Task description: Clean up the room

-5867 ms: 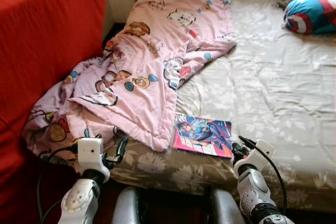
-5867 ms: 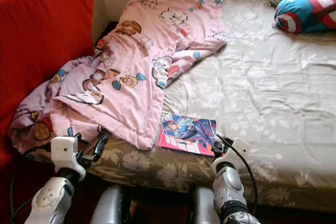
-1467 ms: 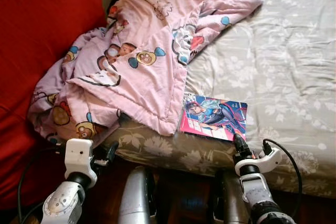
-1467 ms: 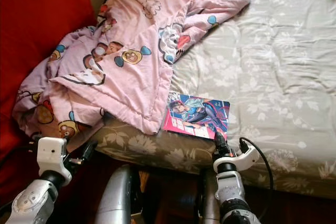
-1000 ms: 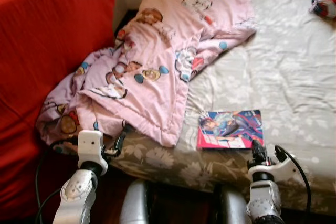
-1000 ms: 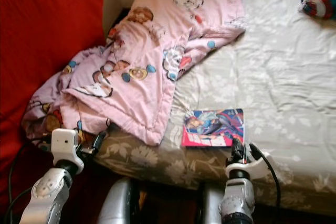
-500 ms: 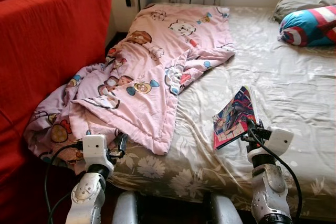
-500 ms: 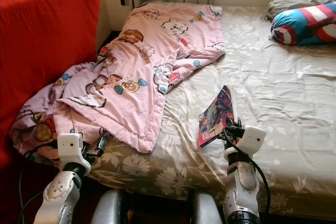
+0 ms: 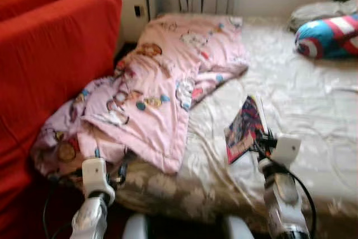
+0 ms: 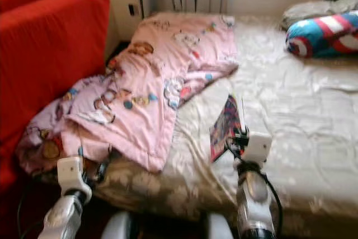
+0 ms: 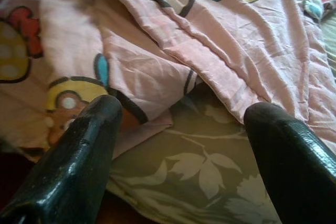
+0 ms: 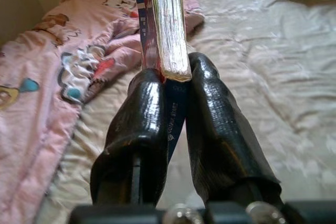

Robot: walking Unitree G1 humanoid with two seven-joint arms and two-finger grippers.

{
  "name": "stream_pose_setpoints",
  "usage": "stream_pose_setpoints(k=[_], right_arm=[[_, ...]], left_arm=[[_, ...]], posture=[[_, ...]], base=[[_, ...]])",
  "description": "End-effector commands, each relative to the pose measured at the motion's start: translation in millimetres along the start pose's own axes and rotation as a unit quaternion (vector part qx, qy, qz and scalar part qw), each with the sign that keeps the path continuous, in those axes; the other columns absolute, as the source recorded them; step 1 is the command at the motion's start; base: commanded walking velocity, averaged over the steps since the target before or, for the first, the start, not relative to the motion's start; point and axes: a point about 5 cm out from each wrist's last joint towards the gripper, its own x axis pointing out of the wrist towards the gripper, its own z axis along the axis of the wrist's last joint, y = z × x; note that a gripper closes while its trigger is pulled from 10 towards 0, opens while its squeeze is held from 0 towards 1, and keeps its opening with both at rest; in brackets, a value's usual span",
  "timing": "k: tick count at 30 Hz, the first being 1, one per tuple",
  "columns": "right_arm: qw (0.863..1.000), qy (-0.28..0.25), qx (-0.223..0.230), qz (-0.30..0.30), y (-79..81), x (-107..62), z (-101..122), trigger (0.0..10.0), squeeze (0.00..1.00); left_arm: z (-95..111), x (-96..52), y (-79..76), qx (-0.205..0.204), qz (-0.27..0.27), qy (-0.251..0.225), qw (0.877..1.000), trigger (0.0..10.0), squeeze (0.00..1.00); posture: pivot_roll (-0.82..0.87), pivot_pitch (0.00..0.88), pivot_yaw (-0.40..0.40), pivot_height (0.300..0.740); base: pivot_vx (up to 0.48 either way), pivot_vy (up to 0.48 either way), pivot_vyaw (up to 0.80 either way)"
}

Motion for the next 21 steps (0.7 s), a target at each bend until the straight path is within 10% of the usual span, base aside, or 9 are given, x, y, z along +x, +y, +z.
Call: stream_pose_setpoints(k=[1,21], right_arm=[[0.999,-0.03,-0.006,0.01,3.4,4.6,14.2,10.0,0.0],[1.0,-0.019,0.0,0.011,8.7,7.4,11.2,10.0,0.0]], left_arm=[[-4.7,-1.0,5.6,0.001,0.008,0.009,1.0,10.0,0.0],[-87.5,-36.0,26.2,0.05,0.036,0.222,0.973,10.0,0.0]], posture=[[0.03,0.0,-0.01,0.699],[0.02,0.0,-0.016,0.723]], base=[[0.0,0.0,0.0],[0.0,0.0,0.0]])
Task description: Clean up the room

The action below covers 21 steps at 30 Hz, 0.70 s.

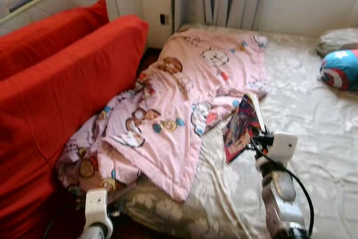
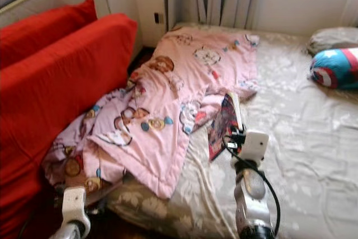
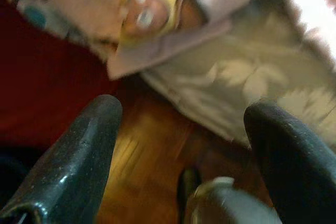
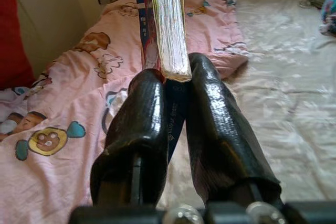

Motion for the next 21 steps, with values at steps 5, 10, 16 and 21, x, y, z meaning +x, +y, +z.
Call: stream_pose_setpoints(k=[5,10,16,21], right_arm=[[1.0,-0.018,0.0,0.014,5.9,1.2,5.9,10.0,0.0],[1.0,-0.022,0.0,0.013,5.8,1.7,8.2,10.0,0.0],[1.0,-0.02,-0.003,0.016,9.1,2.9,7.0,10.0,0.0],[1.0,-0.015,0.001,0.008,8.6,2.9,5.2,10.0,0.0]], left_arm=[[-17.2,-5.4,5.7,0.01,0.008,0.037,0.999,10.0,0.0],[-22.5,-6.9,3.2,0.011,0.005,0.046,0.999,10.0,0.0],[-24.3,-7.3,-0.4,0.006,0.002,0.046,0.999,10.0,0.0],[-25.2,-7.8,0.4,0.013,0.003,0.047,0.999,10.0,0.0]], posture=[[0.02,0.0,-0.016,0.723],[0.02,0.0,-0.018,0.74],[0.02,0.0,-0.023,0.74],[0.02,0.0,-0.023,0.74]], base=[[0.0,0.0,0.0],[0.0,0.0,0.0],[0.0,0.0,0.0],[0.0,0.0,0.0]])
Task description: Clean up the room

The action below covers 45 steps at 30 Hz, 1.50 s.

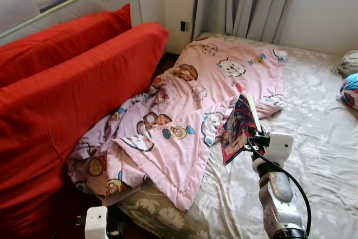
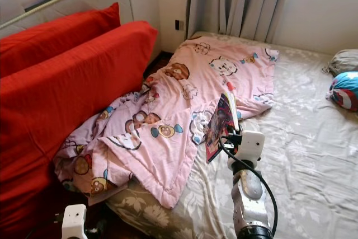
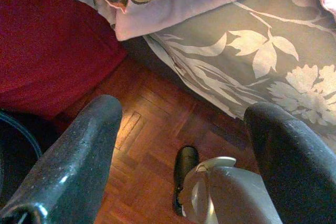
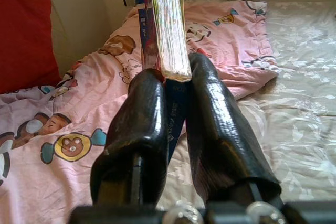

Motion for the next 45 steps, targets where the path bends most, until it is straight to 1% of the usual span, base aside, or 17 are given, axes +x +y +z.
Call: stream_pose_setpoints(k=[1,4,6,13,24,35,39,45], right_arm=[[1.0,-0.015,0.0,-0.002,1.9,3.8,7.0,10.0,0.0],[1.0,-0.013,0.011,-0.008,0.5,3.4,6.3,10.0,0.0],[1.0,-0.014,0.004,-0.008,-0.4,2.9,6.4,10.0,0.0],[1.0,-0.011,0.003,-0.013,-0.8,1.8,5.4,10.0,0.0],[1.0,-0.014,0.002,-0.018,-0.7,1.8,5.4,10.0,0.0],[1.0,-0.004,0.006,-0.024,-0.1,1.8,3.1,10.0,0.0],[1.0,-0.002,0.005,-0.024,0.4,1.6,2.2,10.0,0.0],[1.0,-0.004,0.004,-0.024,1.2,1.6,2.4,10.0,0.0]], left_arm=[[-7.3,-2.5,2.8,0.012,0.006,0.013,1.0,10.0,0.0],[-7.2,-2.7,4.0,0.015,0.008,0.013,1.0,10.0,0.0],[-6.4,-2.5,3.7,0.02,0.007,0.011,1.0,10.0,0.0],[-3.8,-1.2,0.3,0.022,0.002,0.006,1.0,10.0,0.0],[-5.2,-1.7,0.7,0.02,0.004,0.007,1.0,10.0,0.0],[-7.0,-2.5,1.3,0.017,0.005,0.008,1.0,10.0,0.0],[-6.9,-2.4,1.7,0.017,0.005,0.009,1.0,10.0,0.0],[-7.0,-2.4,1.9,0.016,0.006,0.01,1.0,10.0,0.0]], posture=[[0.02,0.0,-0.022,0.74],[0.02,0.0,-0.021,0.74],[0.02,0.0,-0.021,0.74],[0.02,0.0,-0.023,0.74],[0.02,0.0,-0.024,0.74],[0.02,0.0,-0.023,0.74],[0.02,0.0,-0.022,0.74],[0.02,0.0,-0.022,0.74]], base=[[0.0,0.0,0.0],[0.0,0.0,-0.75],[0.0,-0.247,-0.75],[0.0,-0.261,-0.72],[0.0,-0.26,0.0],[0.0,-0.251,0.0],[0.0,-0.247,-0.68],[0.0,-0.161,0.0]])
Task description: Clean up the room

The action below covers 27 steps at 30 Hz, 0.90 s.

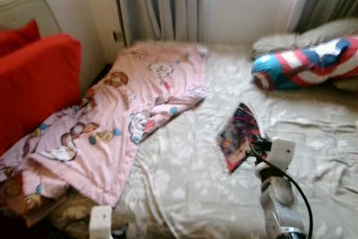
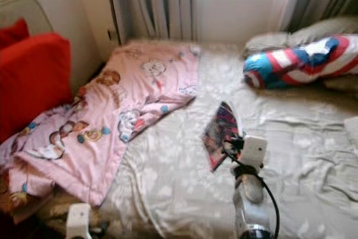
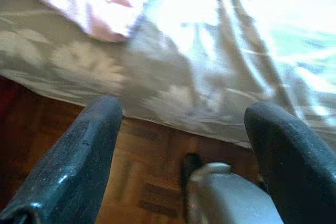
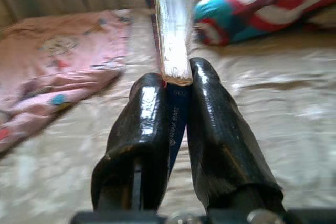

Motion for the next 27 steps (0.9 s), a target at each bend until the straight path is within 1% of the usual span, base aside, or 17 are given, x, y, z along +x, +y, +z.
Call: stream_pose_setpoints(k=[1,27], right_arm=[[0.999,-0.03,0.004,0.02,11.7,5.8,12.8,10.0,0.0],[0.999,-0.025,0.0,0.032,15.0,4.1,10.7,10.0,0.0]], left_arm=[[-6.0,-2.8,10.0,0.003,0.013,0.013,1.0,10.0,0.0],[-9.3,-4.2,10.1,0.005,0.013,0.016,1.0,10.0,0.0]], posture=[[0.02,0.0,-0.021,0.74],[0.02,0.0,-0.02,0.74]], base=[[0.0,0.0,0.0],[0.0,0.0,0.0]])
